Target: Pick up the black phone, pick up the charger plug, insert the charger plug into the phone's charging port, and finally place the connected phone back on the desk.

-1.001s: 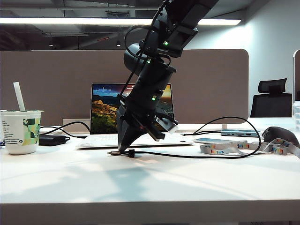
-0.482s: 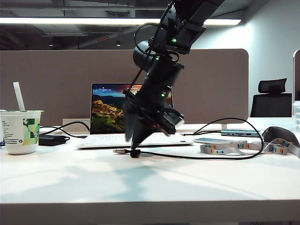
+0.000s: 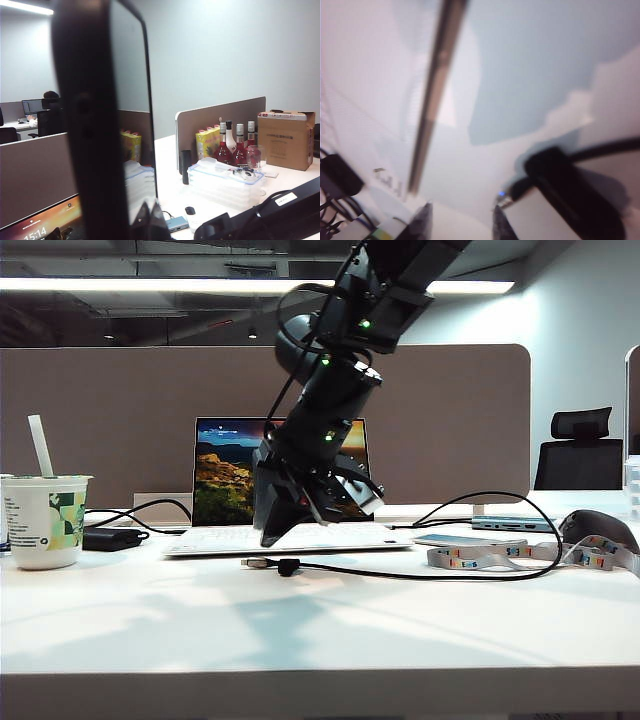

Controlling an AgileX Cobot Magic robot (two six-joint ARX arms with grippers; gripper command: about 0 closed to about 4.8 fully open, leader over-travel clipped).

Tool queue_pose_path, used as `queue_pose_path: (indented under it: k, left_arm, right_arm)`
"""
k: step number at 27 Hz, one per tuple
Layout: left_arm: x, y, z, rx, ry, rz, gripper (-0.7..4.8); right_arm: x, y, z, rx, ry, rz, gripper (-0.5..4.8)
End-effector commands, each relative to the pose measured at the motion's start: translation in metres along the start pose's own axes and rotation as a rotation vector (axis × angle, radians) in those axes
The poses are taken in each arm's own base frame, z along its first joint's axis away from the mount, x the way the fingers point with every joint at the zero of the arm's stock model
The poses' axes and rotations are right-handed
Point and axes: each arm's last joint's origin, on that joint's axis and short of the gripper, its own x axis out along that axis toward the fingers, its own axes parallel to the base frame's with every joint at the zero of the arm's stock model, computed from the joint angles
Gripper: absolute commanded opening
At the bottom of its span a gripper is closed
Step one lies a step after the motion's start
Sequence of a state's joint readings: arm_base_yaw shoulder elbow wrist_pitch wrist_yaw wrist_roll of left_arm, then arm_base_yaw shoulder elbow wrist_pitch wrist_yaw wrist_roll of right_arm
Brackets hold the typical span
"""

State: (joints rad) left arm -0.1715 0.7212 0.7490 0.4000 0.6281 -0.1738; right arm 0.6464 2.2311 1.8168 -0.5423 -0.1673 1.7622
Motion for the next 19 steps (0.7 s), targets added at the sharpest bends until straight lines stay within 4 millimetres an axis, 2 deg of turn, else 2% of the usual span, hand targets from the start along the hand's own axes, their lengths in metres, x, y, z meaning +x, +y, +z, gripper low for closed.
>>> queue_pose_path:
  k: [1, 4, 8, 19]
  left_arm:
    - [-0.001, -0.002, 0.007, 0.027, -0.039, -0.008, -0.06]
    - [-0.001, -0.002, 0.008, 0.028, -0.041, -0.008, -0.06]
    - [-0.002, -0.003, 0.009, 0.03, -0.044, -0.009, -0.06]
    - [-0.006, -0.006, 0.013, 0.043, -0.061, -0.014, -0.06]
  right_arm:
    - [-0.007, 0.002, -0.014, 0.006, -0.064, 0.029, 1.58]
    - [-0.011, 0.001, -0.023, 0.034, -0.111, 0.042, 1.59]
    - [-0.019, 0.004, -0.025, 0.036, -0.153, 0.005, 1.58]
    - [-0.021, 0.005, -0.017, 0.044, -0.176, -0.019, 1.58]
